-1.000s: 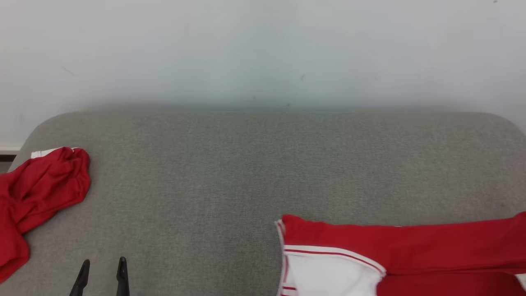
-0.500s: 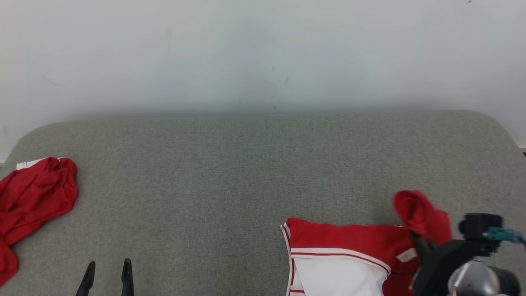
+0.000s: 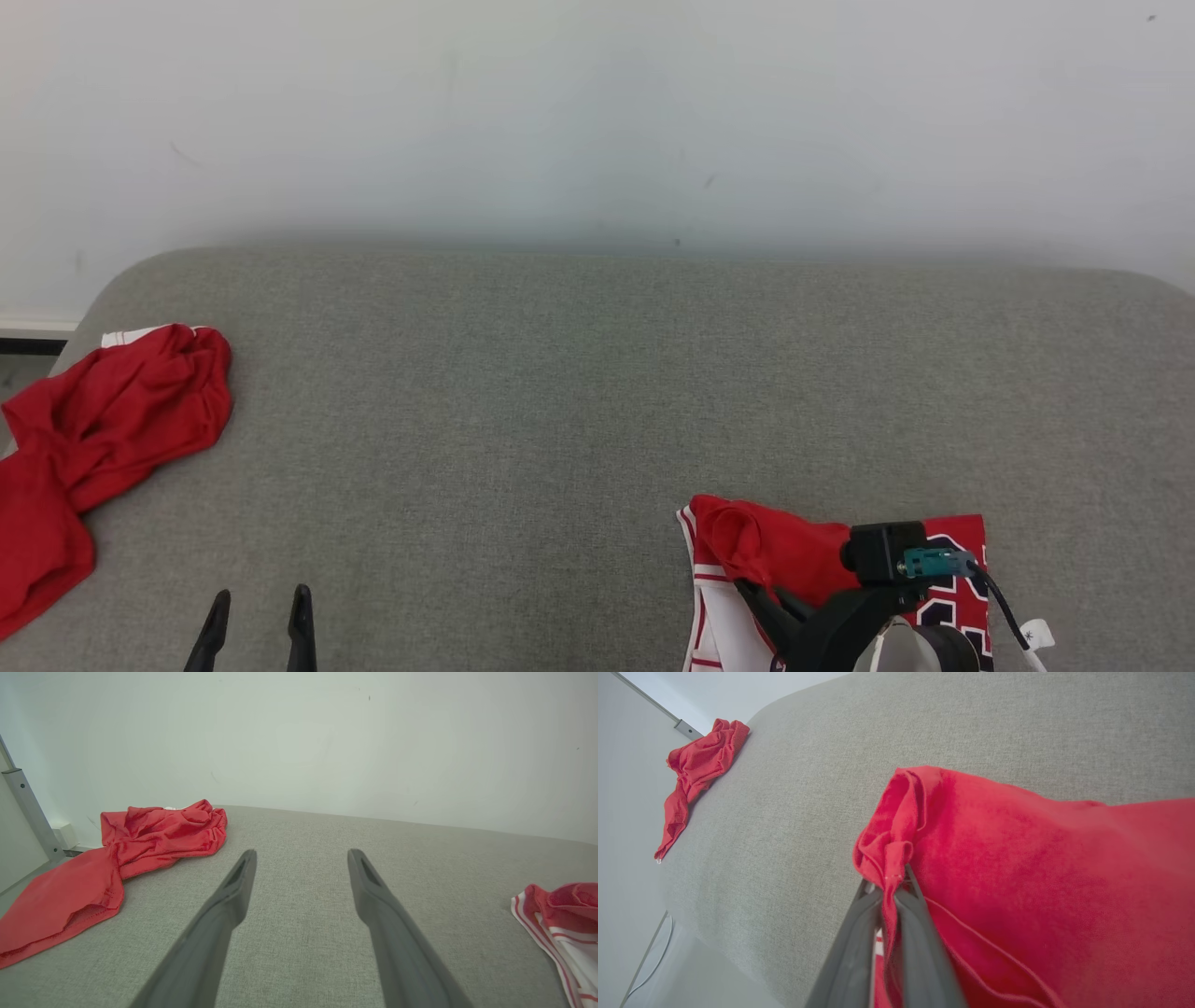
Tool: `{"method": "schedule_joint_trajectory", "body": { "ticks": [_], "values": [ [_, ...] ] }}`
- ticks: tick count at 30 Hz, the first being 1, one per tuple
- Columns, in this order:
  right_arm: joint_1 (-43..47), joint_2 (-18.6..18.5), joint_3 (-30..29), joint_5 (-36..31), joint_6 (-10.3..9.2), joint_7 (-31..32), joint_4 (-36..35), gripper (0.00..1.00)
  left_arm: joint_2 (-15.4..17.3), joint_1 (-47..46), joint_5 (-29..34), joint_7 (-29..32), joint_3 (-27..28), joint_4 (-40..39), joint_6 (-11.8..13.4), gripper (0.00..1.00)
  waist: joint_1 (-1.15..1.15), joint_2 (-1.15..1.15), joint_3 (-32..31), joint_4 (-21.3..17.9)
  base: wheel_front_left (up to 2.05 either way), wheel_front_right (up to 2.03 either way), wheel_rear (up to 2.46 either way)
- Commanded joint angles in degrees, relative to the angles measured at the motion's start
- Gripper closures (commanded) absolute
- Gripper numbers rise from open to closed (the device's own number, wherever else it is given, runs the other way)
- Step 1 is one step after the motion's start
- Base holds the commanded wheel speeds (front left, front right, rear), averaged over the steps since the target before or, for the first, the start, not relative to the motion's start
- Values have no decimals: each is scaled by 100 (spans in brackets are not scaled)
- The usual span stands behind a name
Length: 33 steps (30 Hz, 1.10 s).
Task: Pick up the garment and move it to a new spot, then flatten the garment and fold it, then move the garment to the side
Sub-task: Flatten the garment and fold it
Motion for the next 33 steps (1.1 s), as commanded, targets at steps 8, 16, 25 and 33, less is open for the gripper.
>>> {"method": "schedule_joint_trajectory", "body": {
  "ticks": [8,16,25,33],
  "values": [
    [-322,4,412,324,-12,-422,659,0,9,-59,-28,-13,-78,72,-8,0,0,0,52,182,0,0,0],
    [-180,-1,580,827,-13,-111,-102,0,23,-2,-70,-33,-79,72,52,0,0,0,-5,118,0,0,0],
    [668,-58,-1004,-433,-12,306,-1548,0,44,78,-125,-83,-52,21,92,0,0,0,-8,4,0,0,0],
    [1143,-48,-1463,-1270,-13,11,-1570,0,55,7,-145,-89,-87,69,82,0,0,0,-17,30,0,0,0]
  ]
}}
